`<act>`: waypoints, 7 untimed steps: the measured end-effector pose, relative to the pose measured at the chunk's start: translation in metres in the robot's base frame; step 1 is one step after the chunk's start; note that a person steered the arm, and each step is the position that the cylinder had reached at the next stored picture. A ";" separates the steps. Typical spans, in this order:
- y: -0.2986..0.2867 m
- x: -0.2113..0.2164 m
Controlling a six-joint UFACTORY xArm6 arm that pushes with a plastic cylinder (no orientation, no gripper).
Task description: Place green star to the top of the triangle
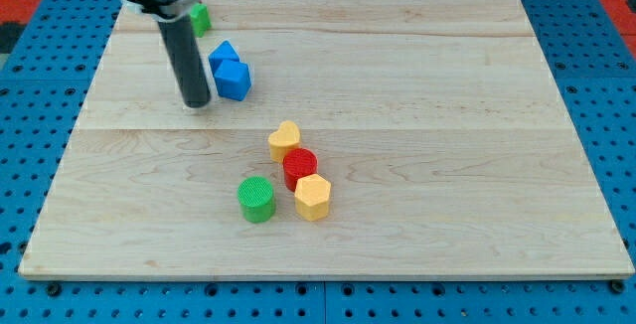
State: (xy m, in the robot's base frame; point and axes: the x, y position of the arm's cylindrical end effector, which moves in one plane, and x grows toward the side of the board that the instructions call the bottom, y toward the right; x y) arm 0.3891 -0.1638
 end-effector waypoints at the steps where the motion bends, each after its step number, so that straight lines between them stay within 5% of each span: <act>1: -0.025 -0.043; 3: -0.033 -0.112; 4: -0.090 -0.122; 6: -0.054 -0.167; 7: -0.003 -0.149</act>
State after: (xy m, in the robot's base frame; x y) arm 0.2396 -0.1673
